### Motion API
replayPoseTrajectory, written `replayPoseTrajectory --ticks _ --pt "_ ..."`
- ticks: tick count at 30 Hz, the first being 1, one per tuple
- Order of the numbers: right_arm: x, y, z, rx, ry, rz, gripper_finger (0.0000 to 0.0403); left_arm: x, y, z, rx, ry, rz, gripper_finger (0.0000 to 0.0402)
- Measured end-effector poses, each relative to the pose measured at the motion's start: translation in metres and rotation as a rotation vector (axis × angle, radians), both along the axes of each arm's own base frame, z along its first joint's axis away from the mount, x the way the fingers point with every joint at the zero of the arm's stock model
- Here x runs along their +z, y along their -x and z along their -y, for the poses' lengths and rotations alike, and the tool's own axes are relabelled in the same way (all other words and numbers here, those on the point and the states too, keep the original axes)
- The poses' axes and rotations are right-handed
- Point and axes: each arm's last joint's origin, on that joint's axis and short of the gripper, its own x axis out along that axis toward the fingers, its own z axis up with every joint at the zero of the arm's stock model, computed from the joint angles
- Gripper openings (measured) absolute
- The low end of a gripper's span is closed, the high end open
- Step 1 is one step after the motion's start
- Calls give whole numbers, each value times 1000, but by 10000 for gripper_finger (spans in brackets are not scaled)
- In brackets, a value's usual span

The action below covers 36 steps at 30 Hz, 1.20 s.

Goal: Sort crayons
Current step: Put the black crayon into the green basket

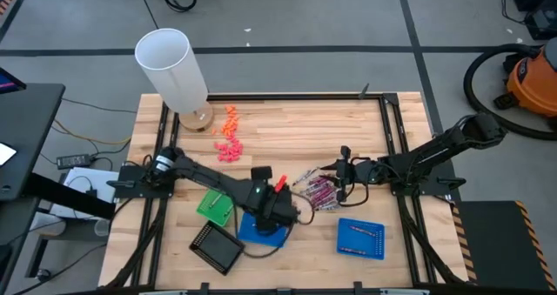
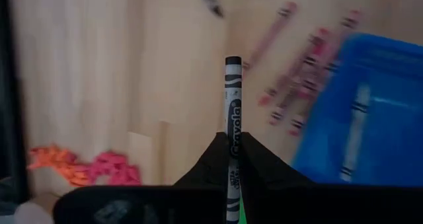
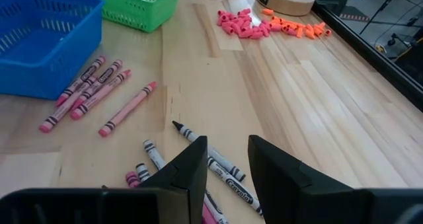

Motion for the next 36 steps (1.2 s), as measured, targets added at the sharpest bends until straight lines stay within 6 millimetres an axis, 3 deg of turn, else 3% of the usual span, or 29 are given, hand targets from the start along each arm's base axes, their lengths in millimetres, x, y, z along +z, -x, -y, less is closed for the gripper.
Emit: replayPoseTrajectory --ticks 6,18,29,32,36 --pt "0 0 -1 1 -5 1 120 1 7 25 -46 52 27 14" --pt "0 0 -1 14 -38 8 120 1 20 56 -37 139 31 14" --pt "1 2 -14 72 -59 20 120 2 47 54 47 -12 -130 14" --pt "1 2 -17 77 -72 23 120 -3 52 56 36 -33 -128 14" --pt "1 4 -20 65 -79 30 120 -16 73 51 66 -89 -173 14"
